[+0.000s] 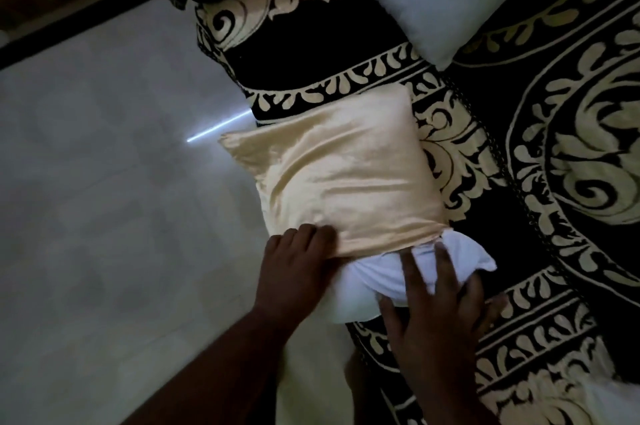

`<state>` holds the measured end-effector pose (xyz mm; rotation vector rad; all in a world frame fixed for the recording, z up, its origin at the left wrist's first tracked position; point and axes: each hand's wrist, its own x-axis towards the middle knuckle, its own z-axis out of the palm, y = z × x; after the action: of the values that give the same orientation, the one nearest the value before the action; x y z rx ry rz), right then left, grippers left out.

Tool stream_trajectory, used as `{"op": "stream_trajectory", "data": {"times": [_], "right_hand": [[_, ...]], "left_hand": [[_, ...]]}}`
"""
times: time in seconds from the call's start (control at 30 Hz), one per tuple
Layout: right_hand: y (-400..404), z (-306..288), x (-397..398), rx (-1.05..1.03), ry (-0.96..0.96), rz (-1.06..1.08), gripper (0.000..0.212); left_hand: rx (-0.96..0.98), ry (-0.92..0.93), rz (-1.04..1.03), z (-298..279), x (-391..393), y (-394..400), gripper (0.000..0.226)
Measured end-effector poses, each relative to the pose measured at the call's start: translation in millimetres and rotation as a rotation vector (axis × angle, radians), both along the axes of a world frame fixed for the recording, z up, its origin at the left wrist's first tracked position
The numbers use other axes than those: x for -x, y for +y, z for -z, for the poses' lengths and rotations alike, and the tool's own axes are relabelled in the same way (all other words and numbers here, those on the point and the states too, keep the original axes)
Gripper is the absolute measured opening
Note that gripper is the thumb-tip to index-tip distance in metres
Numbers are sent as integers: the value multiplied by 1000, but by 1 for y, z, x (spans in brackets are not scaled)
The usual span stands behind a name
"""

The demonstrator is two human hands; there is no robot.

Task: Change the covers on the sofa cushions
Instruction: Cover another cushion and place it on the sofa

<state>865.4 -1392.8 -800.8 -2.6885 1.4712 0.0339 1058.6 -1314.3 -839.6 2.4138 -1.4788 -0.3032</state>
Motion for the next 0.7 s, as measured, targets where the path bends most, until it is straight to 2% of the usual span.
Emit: {"op": "stream_trajectory", "data": {"times": [0.1, 0.13, 0.2, 0.27, 0.33, 0.4, 0.47, 0.53, 0.6, 0.7], "right_hand": [[23, -4, -19, 119, -114, -274, 49], [21, -4, -26, 94, -76, -320, 56], [8, -3, -44, 23, 102, -346, 83], [-6, -6, -64, -18, 214, -374, 91], [-15, -12, -81, 14, 224, -437, 70], [-26, -9, -87, 38, 168, -459, 36], [-42, -13, -84, -92, 2, -301, 13], [-60, -23, -74, -217, -102, -131, 7], [-72, -37, -58, -212, -55, -124, 4], [-76, -38, -45, -153, 45, -97, 14]], "left_hand": [[127, 192, -204, -4, -9, -3, 36], [182, 249, -256, -8, -11, -8, 37], [206, 311, -271, -15, -16, -16, 35], [194, 331, -255, -25, -18, -24, 33], [264, 353, -250, -37, -23, -38, 34], [298, 318, -95, -55, -20, -55, 33], [269, 304, 120, -72, -10, -66, 29], [272, 341, 176, -81, -10, -72, 27], [265, 275, 86, -71, -25, -73, 21], [10, 92, -24, -34, -54, -71, 14]]}}
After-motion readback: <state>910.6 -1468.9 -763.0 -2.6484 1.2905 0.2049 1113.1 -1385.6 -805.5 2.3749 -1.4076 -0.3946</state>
